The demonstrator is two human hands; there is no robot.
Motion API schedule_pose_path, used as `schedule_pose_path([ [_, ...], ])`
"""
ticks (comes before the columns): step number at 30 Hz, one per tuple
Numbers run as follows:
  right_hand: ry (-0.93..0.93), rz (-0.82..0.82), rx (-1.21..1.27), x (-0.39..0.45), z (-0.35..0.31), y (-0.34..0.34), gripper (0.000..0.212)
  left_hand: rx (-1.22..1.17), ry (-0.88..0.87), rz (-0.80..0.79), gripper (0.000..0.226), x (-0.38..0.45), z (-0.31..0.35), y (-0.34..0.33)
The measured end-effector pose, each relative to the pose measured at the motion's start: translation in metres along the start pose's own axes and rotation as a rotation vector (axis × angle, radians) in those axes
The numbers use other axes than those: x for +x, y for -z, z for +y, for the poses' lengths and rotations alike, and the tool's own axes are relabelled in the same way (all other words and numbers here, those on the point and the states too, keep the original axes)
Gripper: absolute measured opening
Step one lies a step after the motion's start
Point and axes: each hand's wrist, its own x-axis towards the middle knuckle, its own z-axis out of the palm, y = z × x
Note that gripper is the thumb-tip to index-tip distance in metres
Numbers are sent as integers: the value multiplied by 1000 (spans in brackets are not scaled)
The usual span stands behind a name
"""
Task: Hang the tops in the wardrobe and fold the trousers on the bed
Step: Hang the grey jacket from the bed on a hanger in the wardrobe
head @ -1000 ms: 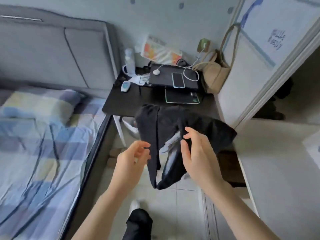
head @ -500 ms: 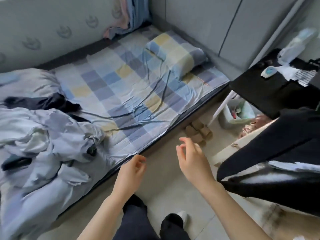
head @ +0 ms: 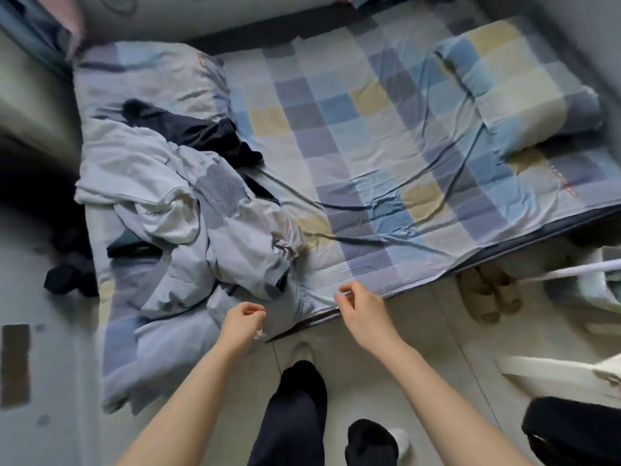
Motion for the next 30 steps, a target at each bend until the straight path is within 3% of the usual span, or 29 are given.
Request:
schedule_pose_path([
  [5, -98, -115, 78, 89, -25, -54, 26, -293, 271, 69, 9, 88, -8, 29],
  [10, -204, -206, 60, 162, -31, -108, 35, -400, 368, 117, 19, 157, -29, 27],
  [14, -303, -258, 74, 206, -33, -147, 60, -500, 443, 98, 16, 201, -37, 15],
  [17, -412, -263, 180, 228, -34, -172, 76, -644, 458, 53, 46, 227, -45, 3],
  [19, -536, -247, 378, 236, -34, -182, 55, -749, 457, 64, 57, 236, -46, -8],
  [21, -598, -225, 558, 238, -38, -189, 11, -814, 403, 139, 50, 241, -41, -18],
  [24, -521, -203, 590, 229, -50, -186, 14, -773, 282, 281, 33, 233, -22, -18],
  [27, -307, -171, 489, 206, -68, -162, 15, -723, 134, 394, 11, 207, 1, 2],
  [30, -94, -120, 374, 175, -89, -130, 27, -666, 3, 473, 18, 168, 28, 26],
])
